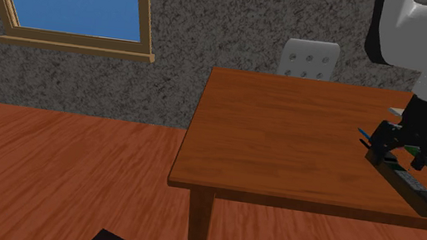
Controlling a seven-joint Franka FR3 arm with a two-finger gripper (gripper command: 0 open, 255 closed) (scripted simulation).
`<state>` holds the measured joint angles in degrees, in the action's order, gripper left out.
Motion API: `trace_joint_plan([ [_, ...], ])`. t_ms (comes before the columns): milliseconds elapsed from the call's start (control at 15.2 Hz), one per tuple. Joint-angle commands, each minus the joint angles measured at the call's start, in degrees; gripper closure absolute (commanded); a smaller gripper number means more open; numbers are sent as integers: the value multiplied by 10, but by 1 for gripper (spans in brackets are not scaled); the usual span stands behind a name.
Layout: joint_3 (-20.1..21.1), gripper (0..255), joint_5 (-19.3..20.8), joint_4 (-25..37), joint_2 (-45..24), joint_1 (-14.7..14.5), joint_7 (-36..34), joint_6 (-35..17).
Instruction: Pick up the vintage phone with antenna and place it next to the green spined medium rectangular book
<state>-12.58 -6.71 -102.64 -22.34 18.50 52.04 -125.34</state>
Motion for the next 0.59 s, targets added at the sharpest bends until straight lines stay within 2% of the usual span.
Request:
trace_joint_plan([
  [0, -2, 0, 5, 12, 14, -2, -4, 26],
  [132, -4, 0, 9, 27, 29, -3, -7, 54],
  [528, -4, 0, 9, 27, 29, -3, -7, 54],
])
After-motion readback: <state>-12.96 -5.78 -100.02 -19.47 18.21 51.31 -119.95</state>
